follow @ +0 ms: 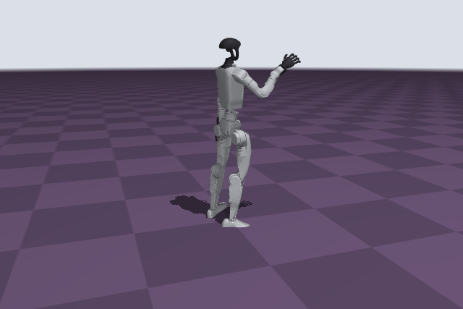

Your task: In place motions

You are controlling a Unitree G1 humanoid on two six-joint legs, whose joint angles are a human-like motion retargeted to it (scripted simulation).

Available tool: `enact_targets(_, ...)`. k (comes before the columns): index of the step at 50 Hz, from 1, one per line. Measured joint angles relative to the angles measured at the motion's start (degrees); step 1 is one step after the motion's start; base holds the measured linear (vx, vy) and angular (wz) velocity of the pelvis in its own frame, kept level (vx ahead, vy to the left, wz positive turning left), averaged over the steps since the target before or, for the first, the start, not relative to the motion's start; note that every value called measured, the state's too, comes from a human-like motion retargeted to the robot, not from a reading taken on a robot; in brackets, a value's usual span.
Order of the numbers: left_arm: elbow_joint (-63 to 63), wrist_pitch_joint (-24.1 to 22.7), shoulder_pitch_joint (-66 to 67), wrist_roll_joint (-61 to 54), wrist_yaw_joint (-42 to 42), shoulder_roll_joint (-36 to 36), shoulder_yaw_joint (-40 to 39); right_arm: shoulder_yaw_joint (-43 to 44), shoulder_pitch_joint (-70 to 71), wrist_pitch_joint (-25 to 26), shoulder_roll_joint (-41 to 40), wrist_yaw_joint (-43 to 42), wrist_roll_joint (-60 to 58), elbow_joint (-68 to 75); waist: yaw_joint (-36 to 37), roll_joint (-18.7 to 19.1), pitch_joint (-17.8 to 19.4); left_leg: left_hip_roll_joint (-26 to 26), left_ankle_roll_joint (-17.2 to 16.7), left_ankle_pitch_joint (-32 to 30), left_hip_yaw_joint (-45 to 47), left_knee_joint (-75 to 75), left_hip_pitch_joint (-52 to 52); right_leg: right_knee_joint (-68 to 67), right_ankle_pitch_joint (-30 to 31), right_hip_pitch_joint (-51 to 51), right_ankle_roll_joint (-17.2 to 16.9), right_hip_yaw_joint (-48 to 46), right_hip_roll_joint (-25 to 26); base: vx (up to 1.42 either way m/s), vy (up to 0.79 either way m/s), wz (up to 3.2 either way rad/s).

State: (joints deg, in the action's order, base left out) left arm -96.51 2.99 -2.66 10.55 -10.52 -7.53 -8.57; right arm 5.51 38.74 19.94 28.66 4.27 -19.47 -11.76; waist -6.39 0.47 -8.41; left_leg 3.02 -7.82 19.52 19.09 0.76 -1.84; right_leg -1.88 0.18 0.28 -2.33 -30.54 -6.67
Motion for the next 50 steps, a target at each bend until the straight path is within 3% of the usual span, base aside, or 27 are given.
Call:
enact_targets(2,0.3,0.0,0.0,-0.9,0.3,0.2,-0.3,0.6,-1.6,-2.1,-0.3,2.1,2.9,-1.7,0.0,-0.1,0.1,-0.1,0.0,-0.1,-0.2,0.0,0.1,0.1,0.0,0.2,0.0,-0.2,-0.1,0.00,0.00,0.00)
enact_targets(3,0.4,0.0,-0.1,-1.4,0.5,0.2,-0.4,1.1,-3.0,-7.1,0.0,-0.7,4.8,-3.1,0.0,-0.2,0.2,-0.1,0.0,-0.1,-0.3,0.1,0.2,0.1,0.0,0.2,0.0,-0.4,-0.1,0.00,0.00,0.00)
enact_targets(6,0.5,-0.3,-0.2,-2.3,1.1,0.8,-0.4,2.6,-8.6,-27.2,1.9,-17.7,4.5,-6.5,0.1,-0.3,0.3,-0.1,0.0,-0.2,-0.5,0.1,0.4,0.2,-0.1,0.2,0.0,-0.6,-0.1,0.00,0.00,0.00)
enact_targets(8,0.6,-0.3,-0.3,-2.2,1.0,1.1,-0.2,4.3,-13.4,-36.9,3.6,-33.5,-1.0,-8.5,0.1,-0.2,0.4,-0.1,0.0,-0.2,-0.5,0.1,0.5,0.3,-0.1,0.2,-0.1,-0.6,-0.1,0.00,0.00,0.00)
enact_targets(10,0.8,-0.3,-0.3,-1.8,0.8,1.6,-0.1,5.3,-18.4,-40.7,4.5,-47.2,-8.6,-10.0,0.1,-0.1,0.7,-0.1,0.0,-0.2,-0.4,0.1,0.4,0.3,-0.1,0.3,-0.1,-0.6,0.0,0.00,0.00,0.00)
enact_targets(11,1.0,-0.4,-0.3,-1.7,0.7,1.8,0.0,5.0,-20.8,-41.0,4.2,-50.0,-11.6,-9.7,0.1,0.0,0.8,-0.1,0.0,-0.2,-0.3,0.1,0.3,0.3,-0.1,0.3,-0.1,-0.6,0.0,0.00,0.00,0.00)
enact_targets(15,1.2,-0.6,0.0,-1.5,0.4,2.8,0.6,1.0,-28.5,-42.8,1.5,-50.2,-15.6,-2.7,-0.2,0.2,1.2,0.0,-0.1,-0.1,-0.2,0.1,0.0,0.3,-0.1,0.5,-0.1,-0.5,0.0,0.00,0.00,0.00)
enact_targets(18,0.9,-0.6,0.0,-1.1,0.3,3.1,1.1,-2.3,-31.4,-38.3,-1.3,-46.6,-16.9,4.1,-0.5,0.6,1.4,0.1,-0.1,-0.1,0.0,0.1,-0.3,0.4,-0.1,0.7,-0.1,-0.3,0.1,0.00,0.00,0.00)
enact_targets(21,1.1,-0.6,-0.2,-0.5,0.0,3.2,1.5,-4.3,-32.2,-19.3,-4.6,-28.4,-14.1,8.0,-0.9,1.0,1.8,0.2,0.0,-0.1,0.1,0.2,-0.4,0.4,0.0,0.8,-0.1,-0.3,0.2,0.00,0.00,0.00)
enact_targets(23,1.5,-0.6,-0.2,-0.1,-0.2,3.1,1.8,-4.8,-32.0,-9.0,-5.9,-22.6,-7.9,8.2,-1.1,1.2,1.9,0.2,0.0,-0.1,0.1,0.2,-0.2,0.4,0.0,0.8,-0.1,-0.4,0.2,0.00,0.00,0.00)
enact_targets(25,2.0,-0.8,-0.1,0.0,-0.3,2.9,2.2,-5.0,-31.1,-10.9,-6.3,-21.9,-4.1,6.1,-1.2,1.3,1.8,0.1,0.0,-0.1,0.1,0.2,0.0,0.5,0.1,0.7,-0.2,-0.5,0.1,0.00,0.00,0.00)
enact_targets(28,2.1,-0.6,-0.4,-0.2,-0.2,2.5,2.4,-4.3,-27.9,-26.5,-5.0,-31.4,-1.6,2.1,-0.7,1.3,1.3,-0.1,0.1,-0.2,-0.1,0.3,0.4,0.5,0.1,0.4,-0.2,-0.6,-0.1,0.00,0.00,0.00)
enact_targets(29,2.0,-0.6,-0.4,-0.2,-0.1,2.4,2.5,-4.1,-26.9,-29.0,-4.4,-34.1,-1.8,1.0,-0.6,1.2,1.1,-0.1,0.1,-0.2,-0.1,0.3,0.5,0.5,0.1,0.4,-0.2,-0.6,-0.2,0.00,0.00,0.00)
enact_targets(32,1.9,-0.4,-0.4,-0.6,0.4,2.0,2.9,-3.7,-22.3,-31.3,-2.5,-37.8,-4.8,-2.8,0.1,1.0,0.4,-0.4,0.2,-0.2,-0.4,0.3,0.7,0.5,0.1,0.3,-0.2,-0.8,-0.4,0.00,0.00,0.00)
enact_targets(36,2.0,-0.4,-0.5,-1.1,0.7,2.0,2.8,-5.4,-13.4,-32.3,-1.4,-34.6,-8.4,-4.0,0.6,0.9,0.1,-0.6,0.2,-0.2,-0.6,0.2,0.7,0.4,0.1,0.3,-0.2,-0.8,-0.5,0.00,0.00,0.00)
enact_targets(38,1.9,-0.4,-0.6,-1.1,0.6,2.2,2.6,-7.0,-8.0,-29.5,-1.7,-26.2,-11.6,-2.4,0.7,1.1,0.0,-0.6,0.3,-0.2,-0.6,0.2,0.6,0.3,0.1,0.2,-0.2,-0.8,-0.5,0.00,0.00,0.00)
enact_targets(43,1.6,-0.3,-0.8,-0.4,0.5,2.5,1.8,-8.7,-0.4,-7.4,-2.5,18.9,-26.3,2.4,1.4,0.7,0.0,-0.8,0.2,-0.2,-0.6,0.2,0.5,0.1,0.2,0.2,-0.3,-0.8,-0.9,0.00,0.00,0.00)
enact_targets(45,1.6,-0.4,-0.7,-0.5,0.6,2.6,1.3,-8.3,-0.7,-1.2,-1.8,22.7,-30.5,1.9,1.7,0.3,0.1,-0.9,0.2,-0.3,-0.8,0.2,0.5,0.1,0.1,0.4,-0.3,-1.0,-1.1,0.00,0.00,0.00)
enact_targets(47,1.5,-0.4,-0.6,-0.6,0.6,2.8,0.9,-7.1,-2.6,-4.1,-1.0,13.8,-29.1,-0.5,1.7,0.0,0.1,-0.9,0.2,-0.3,-1.0,0.2,0.7,0.2,0.0,0.6,-0.3,-1.4,-1.1,0.03,-0.01,0.21)
enact_targets(50,1.0,-0.5,-0.1,-0.6,0.8,3.0,0.6,-3.7,-7.1,-13.6,-0.1,-12.3,-22.5,-4.1,1.7,-0.2,-0.2,-1.0,0.2,-0.3,-1.6,0.3,1.1,0.3,-0.2,0.8,-0.4,-2.0,-1.1,0.03,-0.01,0.15)
